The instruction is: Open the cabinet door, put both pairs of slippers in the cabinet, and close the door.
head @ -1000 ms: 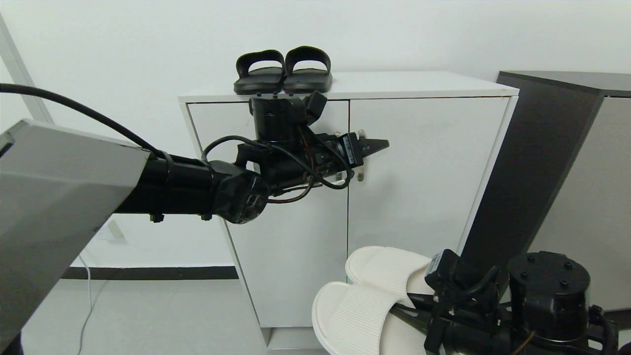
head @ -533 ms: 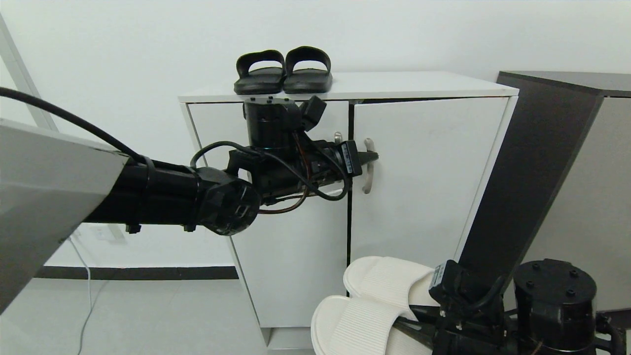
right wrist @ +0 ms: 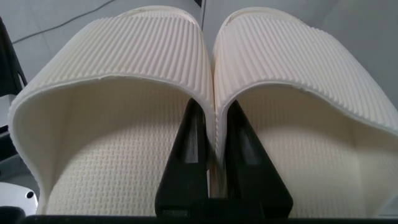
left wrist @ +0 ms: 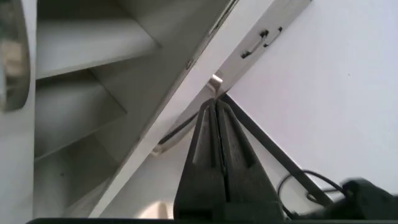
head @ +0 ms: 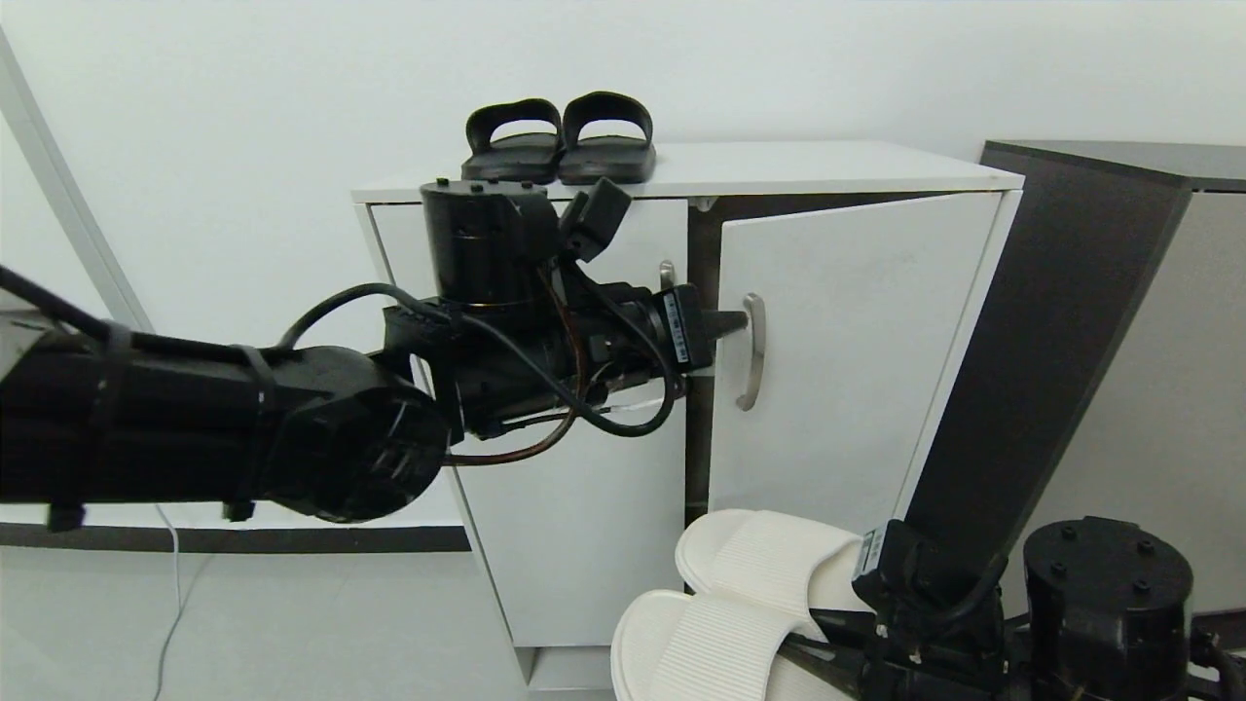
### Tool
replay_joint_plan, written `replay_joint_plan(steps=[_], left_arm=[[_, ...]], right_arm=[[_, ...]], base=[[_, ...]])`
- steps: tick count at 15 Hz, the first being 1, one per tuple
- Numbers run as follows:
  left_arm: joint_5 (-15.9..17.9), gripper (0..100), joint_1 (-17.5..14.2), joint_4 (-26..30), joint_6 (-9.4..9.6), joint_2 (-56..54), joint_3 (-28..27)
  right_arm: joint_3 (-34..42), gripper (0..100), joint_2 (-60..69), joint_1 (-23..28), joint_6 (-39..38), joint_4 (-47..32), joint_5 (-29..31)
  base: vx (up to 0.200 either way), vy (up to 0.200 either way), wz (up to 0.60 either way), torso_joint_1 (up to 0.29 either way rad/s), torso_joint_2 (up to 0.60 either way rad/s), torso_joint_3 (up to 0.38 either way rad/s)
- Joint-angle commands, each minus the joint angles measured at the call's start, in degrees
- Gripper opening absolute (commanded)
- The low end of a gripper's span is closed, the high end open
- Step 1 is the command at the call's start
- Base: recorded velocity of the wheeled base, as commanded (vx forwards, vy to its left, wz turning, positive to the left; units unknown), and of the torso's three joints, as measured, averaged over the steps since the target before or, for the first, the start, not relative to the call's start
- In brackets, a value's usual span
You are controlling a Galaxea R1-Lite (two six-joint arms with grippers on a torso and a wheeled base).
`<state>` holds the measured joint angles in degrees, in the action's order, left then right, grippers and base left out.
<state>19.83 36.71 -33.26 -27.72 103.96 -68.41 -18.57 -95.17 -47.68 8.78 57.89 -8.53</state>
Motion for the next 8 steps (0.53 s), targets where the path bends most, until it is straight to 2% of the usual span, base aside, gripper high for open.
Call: replay_joint_plan(steps=[1, 4, 5, 8], left_arm=[[-0.06, 0, 0.21, -0.05, 0.12, -4.47, 2.58], [0.38, 0, -3.75, -3.13, -0.32, -3.5, 4.17], [0.56, 0, -4.36, -3.57, -0.32, -1.83, 3.55], [0.38, 0, -4.36, -10.16, -0.32, 5.73, -1.55]], right_arm=[[0.2, 0, 0.69, -0.49, 0.01, 0.03, 0.01], [0.37, 0, 0.69, -1.01, 0.01, 0.03, 0.01], [0.37, 0, 0.6, -1.1, 0.01, 0.03, 0.01], [0.55, 0, 0.51, -1.54, 0.01, -0.06, 0.01]], base=[[0.0, 0.0, 0.0, 0.0, 0.0, 0.0], [0.0, 0.0, 0.0, 0.0, 0.0, 0.0], [0.0, 0.0, 0.0, 0.0, 0.0, 0.0], [0.0, 0.0, 0.0, 0.0, 0.0, 0.0]])
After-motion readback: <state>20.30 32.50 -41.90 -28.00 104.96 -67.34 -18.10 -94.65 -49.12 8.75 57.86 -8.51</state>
